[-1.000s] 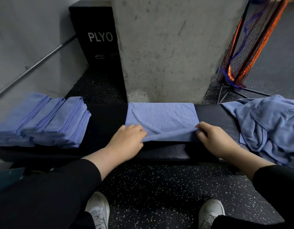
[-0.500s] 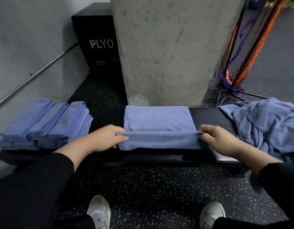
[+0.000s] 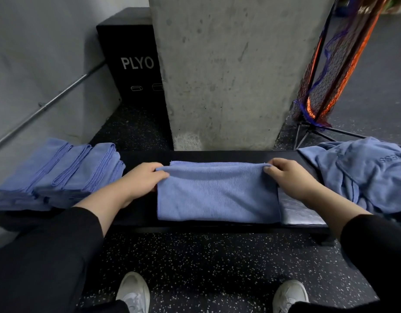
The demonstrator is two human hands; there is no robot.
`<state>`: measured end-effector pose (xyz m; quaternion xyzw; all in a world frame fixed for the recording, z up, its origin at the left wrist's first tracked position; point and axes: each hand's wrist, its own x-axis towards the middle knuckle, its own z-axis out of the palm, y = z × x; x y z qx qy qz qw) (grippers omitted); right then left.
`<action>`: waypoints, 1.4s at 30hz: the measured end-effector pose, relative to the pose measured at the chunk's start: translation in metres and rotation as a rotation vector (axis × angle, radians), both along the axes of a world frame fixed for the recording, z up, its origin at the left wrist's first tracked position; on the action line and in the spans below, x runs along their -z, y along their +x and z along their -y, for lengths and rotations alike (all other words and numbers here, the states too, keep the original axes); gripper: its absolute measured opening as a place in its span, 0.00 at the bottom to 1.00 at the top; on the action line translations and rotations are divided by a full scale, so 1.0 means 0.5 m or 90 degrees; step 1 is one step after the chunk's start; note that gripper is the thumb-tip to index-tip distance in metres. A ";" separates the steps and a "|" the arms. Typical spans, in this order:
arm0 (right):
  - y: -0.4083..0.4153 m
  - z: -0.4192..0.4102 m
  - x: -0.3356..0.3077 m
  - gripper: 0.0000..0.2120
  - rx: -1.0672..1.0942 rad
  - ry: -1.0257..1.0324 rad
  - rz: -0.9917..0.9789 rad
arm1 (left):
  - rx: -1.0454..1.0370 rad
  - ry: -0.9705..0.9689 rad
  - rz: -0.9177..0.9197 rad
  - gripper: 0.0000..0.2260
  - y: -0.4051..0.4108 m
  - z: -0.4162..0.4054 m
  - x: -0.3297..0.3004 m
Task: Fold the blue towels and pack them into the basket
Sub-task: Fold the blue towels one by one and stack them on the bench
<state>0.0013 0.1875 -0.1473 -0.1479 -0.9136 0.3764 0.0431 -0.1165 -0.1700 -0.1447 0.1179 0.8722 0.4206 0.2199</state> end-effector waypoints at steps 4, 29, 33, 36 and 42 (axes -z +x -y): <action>-0.055 -0.007 0.032 0.13 0.037 0.122 0.076 | -0.024 -0.095 -0.079 0.09 -0.036 -0.037 0.028; -0.109 0.041 0.093 0.10 -0.283 0.292 0.015 | 0.326 -0.384 -0.362 0.23 -0.021 -0.100 0.084; -0.102 0.038 0.086 0.11 -0.265 0.291 0.023 | 0.329 -0.399 -0.392 0.26 -0.007 -0.072 0.086; -0.100 0.043 0.084 0.12 -0.260 0.292 0.035 | 0.253 -0.414 -0.334 0.29 0.000 -0.063 0.090; -0.115 0.065 0.074 0.11 -0.219 0.309 0.048 | -0.044 -0.425 -0.282 0.22 -0.008 -0.040 0.077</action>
